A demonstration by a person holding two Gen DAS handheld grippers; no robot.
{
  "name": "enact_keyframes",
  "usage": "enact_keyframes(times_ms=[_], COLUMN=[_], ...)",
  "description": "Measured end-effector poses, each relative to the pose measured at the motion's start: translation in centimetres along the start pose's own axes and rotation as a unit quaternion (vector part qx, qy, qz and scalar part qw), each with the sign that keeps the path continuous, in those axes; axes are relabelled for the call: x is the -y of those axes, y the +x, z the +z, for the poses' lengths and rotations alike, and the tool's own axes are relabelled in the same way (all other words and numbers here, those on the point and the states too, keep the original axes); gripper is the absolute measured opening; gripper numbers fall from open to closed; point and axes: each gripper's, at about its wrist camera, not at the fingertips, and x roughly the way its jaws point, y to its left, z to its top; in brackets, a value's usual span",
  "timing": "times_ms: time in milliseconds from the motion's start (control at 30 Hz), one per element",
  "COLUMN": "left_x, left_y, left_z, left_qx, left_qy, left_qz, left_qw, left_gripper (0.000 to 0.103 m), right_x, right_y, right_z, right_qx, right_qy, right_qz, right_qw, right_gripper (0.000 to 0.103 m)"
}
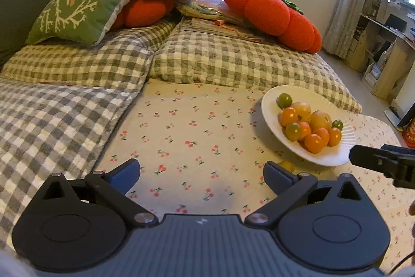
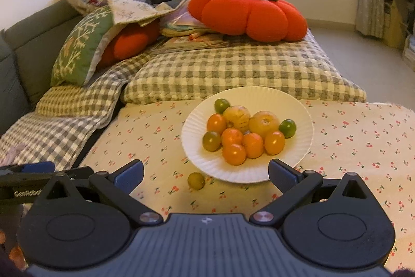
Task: Organize fruits
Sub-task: 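Withdraw both open tools from the plate toward the brown fruits on the sheet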
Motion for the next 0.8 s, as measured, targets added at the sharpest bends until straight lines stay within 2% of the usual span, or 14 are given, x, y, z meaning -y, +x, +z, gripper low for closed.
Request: enact_keyframes(times_ms=[100,433,800], left_x=[-0.7,-3.0,-3.1], left_y=[-0.3,-1.3,-0.7], left_z=[-0.6,-2.1,-5.1], left_qx=[0.001,-0.009,-0.062], left_qy=[0.003,-0.031,-0.006], left_qz=[0.008,-0.009,-0.026], left_qw=[1.0,0.9994,0.9977], left_gripper=[0.096,0.096,0.096], right_x=[-0.9,-2.8,-3.7], right_y=[-0.6,-2.0,-1.2], right_z=[-0.6,-2.4,-3.7], right_qx=[-0.001,-0.007,-0.038], right_qy=[-0.015,-0.047,-0.069], right_qz=[0.004,0.016,0.02], right_qw=[1.0,0.999,0.997], right_gripper=[0.102,0.102,0.102])
